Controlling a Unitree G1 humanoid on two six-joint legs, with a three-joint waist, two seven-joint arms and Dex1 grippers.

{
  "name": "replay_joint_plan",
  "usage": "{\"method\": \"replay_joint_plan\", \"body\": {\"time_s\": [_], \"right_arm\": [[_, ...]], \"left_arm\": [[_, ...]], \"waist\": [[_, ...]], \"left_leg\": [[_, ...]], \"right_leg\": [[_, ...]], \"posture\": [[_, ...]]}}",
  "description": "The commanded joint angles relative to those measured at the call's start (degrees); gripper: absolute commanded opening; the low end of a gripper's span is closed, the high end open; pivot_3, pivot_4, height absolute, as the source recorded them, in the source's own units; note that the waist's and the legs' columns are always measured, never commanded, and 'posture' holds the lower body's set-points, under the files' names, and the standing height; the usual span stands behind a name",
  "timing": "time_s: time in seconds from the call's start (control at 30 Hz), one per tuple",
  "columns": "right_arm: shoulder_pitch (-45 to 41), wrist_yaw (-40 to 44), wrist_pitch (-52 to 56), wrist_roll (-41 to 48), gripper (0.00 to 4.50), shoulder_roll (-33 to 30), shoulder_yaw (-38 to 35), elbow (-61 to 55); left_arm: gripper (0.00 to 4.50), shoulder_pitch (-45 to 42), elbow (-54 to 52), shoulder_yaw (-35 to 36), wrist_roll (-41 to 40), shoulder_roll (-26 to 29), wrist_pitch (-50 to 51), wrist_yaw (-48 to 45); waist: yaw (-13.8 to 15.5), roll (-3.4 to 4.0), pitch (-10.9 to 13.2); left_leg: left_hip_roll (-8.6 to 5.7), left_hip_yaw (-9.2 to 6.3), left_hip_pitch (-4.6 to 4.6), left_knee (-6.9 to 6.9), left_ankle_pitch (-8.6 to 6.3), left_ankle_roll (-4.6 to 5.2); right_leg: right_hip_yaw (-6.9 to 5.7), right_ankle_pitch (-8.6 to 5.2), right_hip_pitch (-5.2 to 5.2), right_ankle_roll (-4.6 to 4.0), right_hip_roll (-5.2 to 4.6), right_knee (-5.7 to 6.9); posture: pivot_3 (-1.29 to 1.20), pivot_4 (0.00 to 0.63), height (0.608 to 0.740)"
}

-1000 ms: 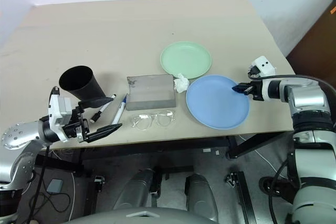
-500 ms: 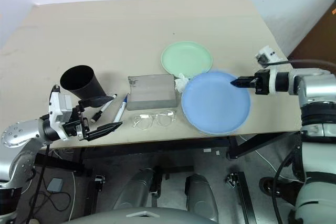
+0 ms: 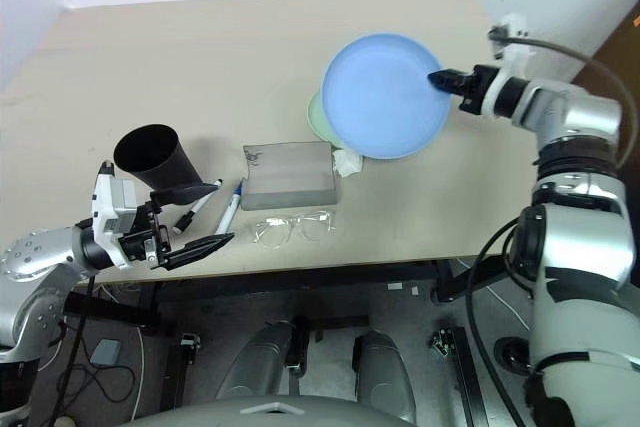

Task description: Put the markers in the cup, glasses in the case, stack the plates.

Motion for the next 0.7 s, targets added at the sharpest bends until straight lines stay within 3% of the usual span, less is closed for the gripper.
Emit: {"method": "replay_joint_plan", "body": {"time_s": [0.03,0.23,0.47,0.7], "right_arm": [[-5.6,-3.8,-3.6,-0.4,0.04,1.8,-1.5,2.9],[-10.4,-14.2,-8.7,-0.6,0.04,6.0,-4.1,10.7],[-9.9,-24.9,-14.7,-4.4,0.04,10.1,-3.1,14.9],[-9.3,-30.6,-16.5,-6.1,0.04,13.5,-4.0,16.6]], "left_arm": [[4.5,0.0,-1.5,2.2,-0.7,0.8,-1.0,0.0],[4.5,0.5,-2.3,2.7,-0.9,0.6,-0.6,0.9],[4.5,1.3,-3.4,2.9,-0.7,0.4,-0.7,1.9],[4.5,1.7,-3.6,3.3,-0.7,0.4,-1.1,2.8]], "waist": [[0.0,0.01,0.0],[-0.1,0.02,0.0],[-0.2,0.02,0.0],[-0.2,0.02,0.0]], "left_leg": [[0.0,0.03,-0.01,0.02,0.01,0.0],[0.0,0.05,0.05,0.04,0.01,-0.01],[0.0,0.16,0.1,0.02,0.01,-0.01],[0.01,0.26,0.15,0.07,0.07,-0.07]], "right_leg": [[0.03,0.01,-0.03,0.01,0.01,0.05],[0.09,0.01,-0.05,0.02,0.06,0.1],[0.22,0.02,-0.08,0.01,0.07,0.21],[0.34,0.01,-0.25,-0.01,0.05,0.7]], "posture": [[0.0,0.15,0.712],[0.0,0.15,0.712],[0.0,0.15,0.712],[0.0,0.15,0.712]]}}
